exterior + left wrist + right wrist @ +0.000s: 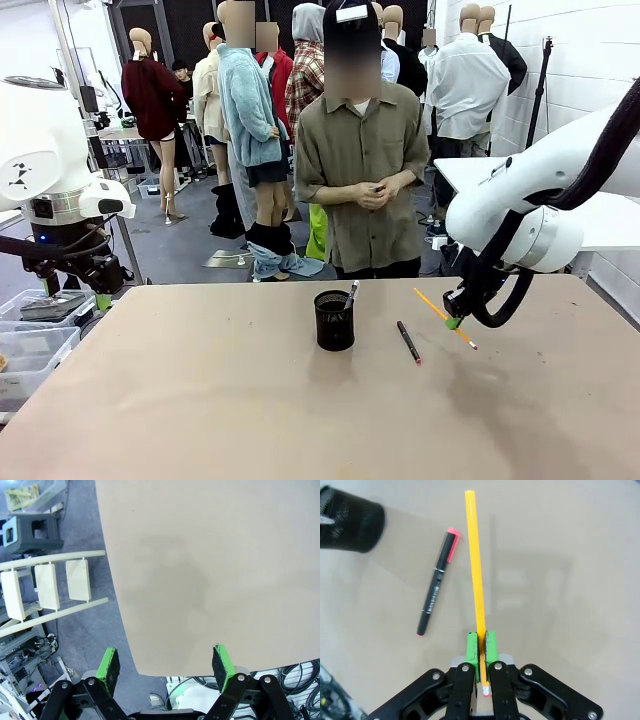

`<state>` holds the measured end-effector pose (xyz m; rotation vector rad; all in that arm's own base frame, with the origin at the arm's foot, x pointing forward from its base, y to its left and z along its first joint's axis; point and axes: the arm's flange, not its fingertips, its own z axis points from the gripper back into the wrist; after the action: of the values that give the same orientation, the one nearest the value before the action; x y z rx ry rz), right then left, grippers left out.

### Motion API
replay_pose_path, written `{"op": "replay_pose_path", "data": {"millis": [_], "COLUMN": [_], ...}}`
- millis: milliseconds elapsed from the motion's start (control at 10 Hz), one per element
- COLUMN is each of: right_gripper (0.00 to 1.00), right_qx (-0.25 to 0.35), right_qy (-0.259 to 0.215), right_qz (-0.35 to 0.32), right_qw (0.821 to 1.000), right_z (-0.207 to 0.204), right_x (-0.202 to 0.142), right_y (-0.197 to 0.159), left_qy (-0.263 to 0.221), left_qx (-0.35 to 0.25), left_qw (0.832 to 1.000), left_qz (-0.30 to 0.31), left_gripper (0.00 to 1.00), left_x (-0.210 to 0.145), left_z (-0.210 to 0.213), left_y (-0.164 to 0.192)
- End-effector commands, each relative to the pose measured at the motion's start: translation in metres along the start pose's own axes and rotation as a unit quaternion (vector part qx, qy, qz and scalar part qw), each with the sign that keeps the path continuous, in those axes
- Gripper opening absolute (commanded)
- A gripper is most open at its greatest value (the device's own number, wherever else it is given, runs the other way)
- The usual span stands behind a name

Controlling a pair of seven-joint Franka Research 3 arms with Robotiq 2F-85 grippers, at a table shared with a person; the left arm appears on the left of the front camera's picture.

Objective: Place the pens into the pen holder.
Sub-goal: Pick up a writing instrument from the table and place it into the Pen holder.

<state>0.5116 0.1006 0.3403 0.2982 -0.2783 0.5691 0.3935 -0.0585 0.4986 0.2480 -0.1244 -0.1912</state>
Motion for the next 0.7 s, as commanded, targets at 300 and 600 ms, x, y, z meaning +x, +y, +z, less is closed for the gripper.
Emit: {"op": "replay_pose_path", "data": {"millis": [300,600], "right_gripper": [0.00,0.00], "right_qx": [0.115,0.156], "right_qy": [-0.105,-0.130], "right_qz": [0.188,0.239], "right_qw": [0.970,0.949], "right_z": [0.0020,0.0006], "right_x": [-0.0150,-0.0121], "right_y": [-0.0049,-0.0093], "left_qy": [0.004,0.004], "left_qx": [0.009,0.009], "left_qw": [1.000,1.000], "left_qz": [0.004,0.004], "left_gripper": [0.96,0.96], "left_x": [-0.0012,-0.0012], "left_z": [0.0013,0.0013], "left_y": [0.0003,0.0003]}}
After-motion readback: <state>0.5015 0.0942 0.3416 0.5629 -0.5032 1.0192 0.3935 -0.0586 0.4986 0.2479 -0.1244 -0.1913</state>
